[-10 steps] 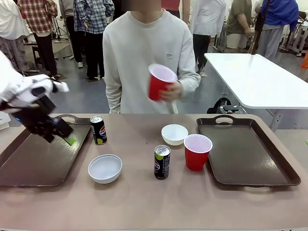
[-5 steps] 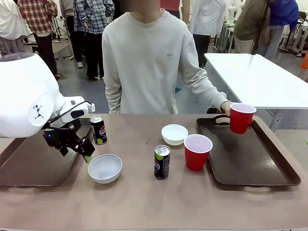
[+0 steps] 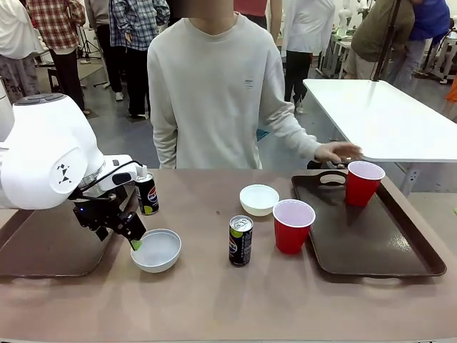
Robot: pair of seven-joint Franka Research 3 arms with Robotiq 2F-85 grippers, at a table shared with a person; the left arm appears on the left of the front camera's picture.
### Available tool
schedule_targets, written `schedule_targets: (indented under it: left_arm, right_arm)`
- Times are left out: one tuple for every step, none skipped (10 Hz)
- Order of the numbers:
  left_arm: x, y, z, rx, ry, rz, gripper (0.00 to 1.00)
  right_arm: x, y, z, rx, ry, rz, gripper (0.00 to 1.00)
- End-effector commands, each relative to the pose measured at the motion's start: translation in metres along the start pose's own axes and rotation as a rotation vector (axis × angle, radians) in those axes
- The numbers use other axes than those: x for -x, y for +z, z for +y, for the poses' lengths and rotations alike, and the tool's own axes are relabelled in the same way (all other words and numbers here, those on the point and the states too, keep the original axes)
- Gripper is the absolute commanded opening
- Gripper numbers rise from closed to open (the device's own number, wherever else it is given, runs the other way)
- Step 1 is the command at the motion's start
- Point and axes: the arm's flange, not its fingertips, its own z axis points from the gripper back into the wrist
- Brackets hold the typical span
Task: Prepare tableware on both trays.
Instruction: Pick up a Picnic Bowl from the table and place it on a Handle tray.
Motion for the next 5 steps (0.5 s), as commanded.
schedule_targets:
  left_arm:
    - [0.0,-0.002,0.002,0.009,0.003,0.006,1.0]
    - [0.002,-0.013,-0.007,0.015,-0.007,-0.007,1.0]
    - [-0.006,-0.025,-0.019,0.017,-0.015,-0.016,1.0]
    - [-0.013,-0.032,-0.026,0.002,-0.014,-0.005,1.0]
    - [-0.019,-0.039,-0.028,0.0,-0.016,-0.005,1.0]
  right_arm:
    - [0.0,0.0,-0.001,-0.006,0.001,-0.001,1.0]
    - [0.0,0.0,-0.001,-0.006,0.001,-0.001,1.0]
    - [0.0,0.0,-0.001,-0.006,0.001,-0.001,1.0]
    - [0.0,0.0,-0.001,-0.006,0.001,-0.001,1.0]
    - [0.0,0.0,-0.001,-0.006,0.001,-0.001,1.0]
